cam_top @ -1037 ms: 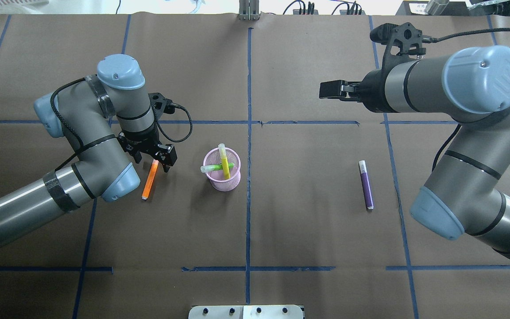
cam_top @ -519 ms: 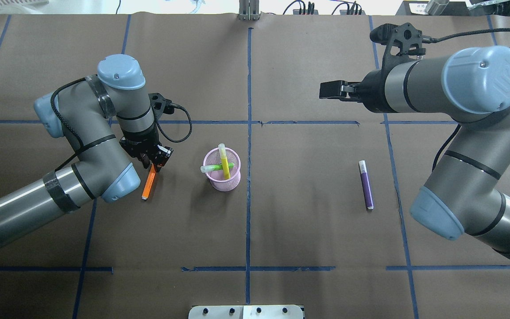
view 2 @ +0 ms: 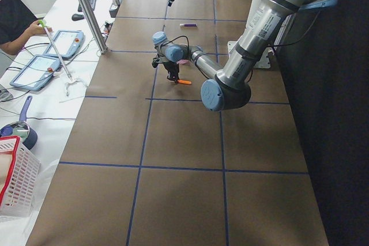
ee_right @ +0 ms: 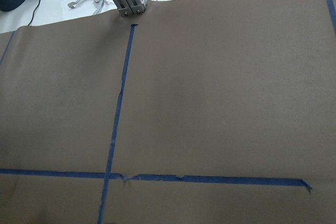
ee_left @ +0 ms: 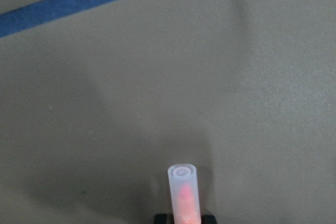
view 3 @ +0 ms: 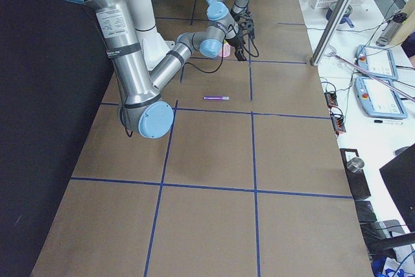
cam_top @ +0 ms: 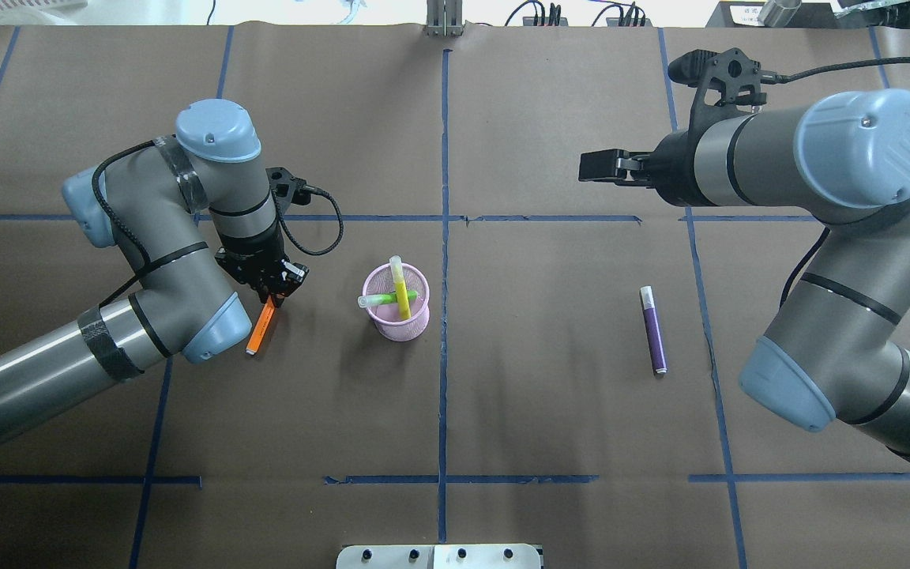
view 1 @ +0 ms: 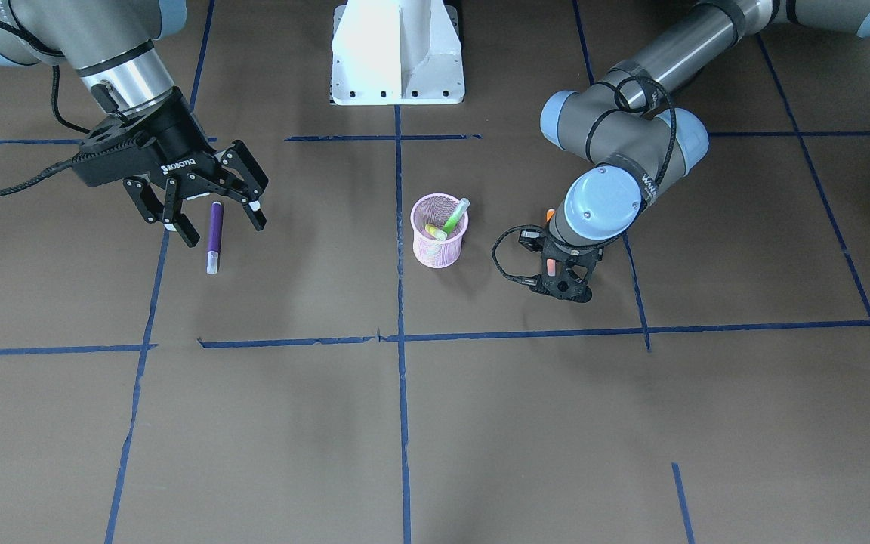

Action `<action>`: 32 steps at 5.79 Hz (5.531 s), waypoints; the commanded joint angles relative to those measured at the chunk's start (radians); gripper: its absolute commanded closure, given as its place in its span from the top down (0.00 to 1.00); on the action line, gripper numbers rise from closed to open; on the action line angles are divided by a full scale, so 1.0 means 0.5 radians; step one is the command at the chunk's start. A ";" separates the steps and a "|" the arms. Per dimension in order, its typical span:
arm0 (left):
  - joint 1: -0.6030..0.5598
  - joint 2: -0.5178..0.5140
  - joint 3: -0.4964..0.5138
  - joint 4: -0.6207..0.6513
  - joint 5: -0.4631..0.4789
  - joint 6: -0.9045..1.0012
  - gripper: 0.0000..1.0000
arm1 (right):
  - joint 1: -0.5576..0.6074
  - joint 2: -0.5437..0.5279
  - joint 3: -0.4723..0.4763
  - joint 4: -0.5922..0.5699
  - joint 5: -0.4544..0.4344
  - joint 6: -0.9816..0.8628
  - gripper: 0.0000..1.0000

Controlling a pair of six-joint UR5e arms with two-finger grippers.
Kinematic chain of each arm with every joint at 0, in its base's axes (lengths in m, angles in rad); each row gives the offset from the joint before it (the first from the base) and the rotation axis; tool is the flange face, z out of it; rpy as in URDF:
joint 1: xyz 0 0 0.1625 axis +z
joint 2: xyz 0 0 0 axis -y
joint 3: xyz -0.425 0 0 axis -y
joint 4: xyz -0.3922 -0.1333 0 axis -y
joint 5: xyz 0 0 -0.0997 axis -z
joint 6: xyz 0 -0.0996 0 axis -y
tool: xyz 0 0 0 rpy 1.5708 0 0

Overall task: Collect pens into pen holder
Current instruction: 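Lift the orange highlighter with the left gripper and move it over the cup, then lower the orange highlighter into the cup and open the left gripper, then grasp the purple highlighter with the right gripper while the left gripper rises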

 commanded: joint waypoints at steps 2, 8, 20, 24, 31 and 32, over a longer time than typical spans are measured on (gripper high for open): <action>-0.002 -0.012 -0.273 -0.030 0.295 -0.018 0.00 | 0.002 0.000 0.019 0.003 0.000 0.012 1.00; 0.202 -0.022 -0.676 -1.141 1.309 -0.610 0.00 | 0.002 -0.007 0.028 0.003 -0.018 0.018 1.00; 0.752 0.429 -0.716 -1.981 2.045 -0.620 0.71 | 0.002 -0.022 -0.021 0.003 -0.009 -0.001 1.00; 0.636 0.426 -0.882 -1.978 2.036 -0.623 0.99 | 0.027 -0.016 -0.254 -0.164 0.354 -0.031 0.99; 0.620 0.491 -0.845 -1.978 2.048 -0.653 1.00 | 0.070 0.177 -0.727 -1.065 1.141 -1.016 0.90; 0.620 0.491 -0.848 -1.978 2.048 -0.653 1.00 | 0.052 0.178 -0.727 -1.062 1.147 -1.013 0.88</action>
